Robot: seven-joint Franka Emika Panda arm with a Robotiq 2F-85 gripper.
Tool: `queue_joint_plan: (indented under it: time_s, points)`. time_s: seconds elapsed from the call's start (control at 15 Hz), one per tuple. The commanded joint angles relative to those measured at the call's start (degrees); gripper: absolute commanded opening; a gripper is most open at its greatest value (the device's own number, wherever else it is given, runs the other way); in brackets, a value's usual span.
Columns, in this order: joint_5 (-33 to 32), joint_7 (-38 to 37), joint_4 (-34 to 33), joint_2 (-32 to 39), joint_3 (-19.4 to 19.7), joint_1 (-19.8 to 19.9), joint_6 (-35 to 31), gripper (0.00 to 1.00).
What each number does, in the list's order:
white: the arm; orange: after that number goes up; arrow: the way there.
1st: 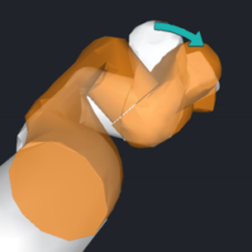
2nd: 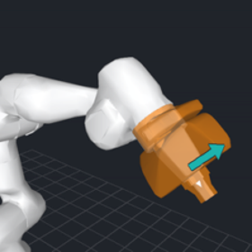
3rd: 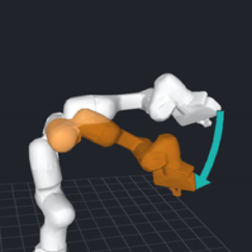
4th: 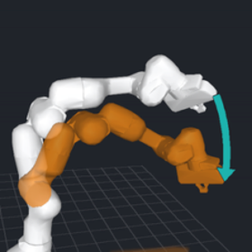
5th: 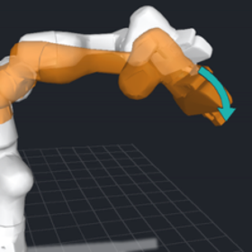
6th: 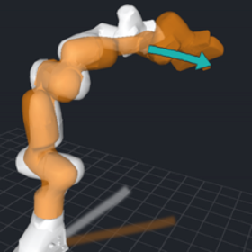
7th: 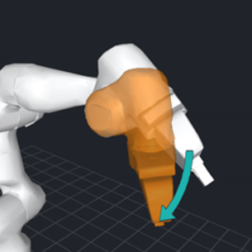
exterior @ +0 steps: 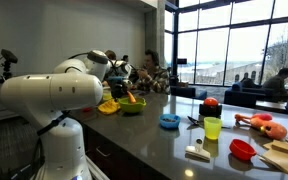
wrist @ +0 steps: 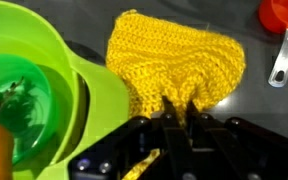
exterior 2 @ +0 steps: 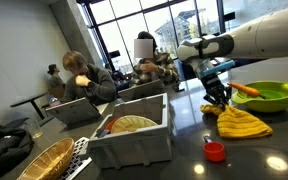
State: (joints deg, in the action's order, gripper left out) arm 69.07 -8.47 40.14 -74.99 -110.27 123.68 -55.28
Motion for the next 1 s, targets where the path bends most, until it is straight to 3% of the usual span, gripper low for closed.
queue_joint_plan:
  time_s: [0.0,0.53,0.93]
  points:
    - [0.4,-0.3,-2.4,3.3,-0.2,2.5,4.6,0.03]
    - [1.1,-5.6,-9.6,10.1,-0.5,7.2,11.9,0.03]
    - [0.7,-11.0,-10.6,10.8,-0.6,11.6,14.0,0.03]
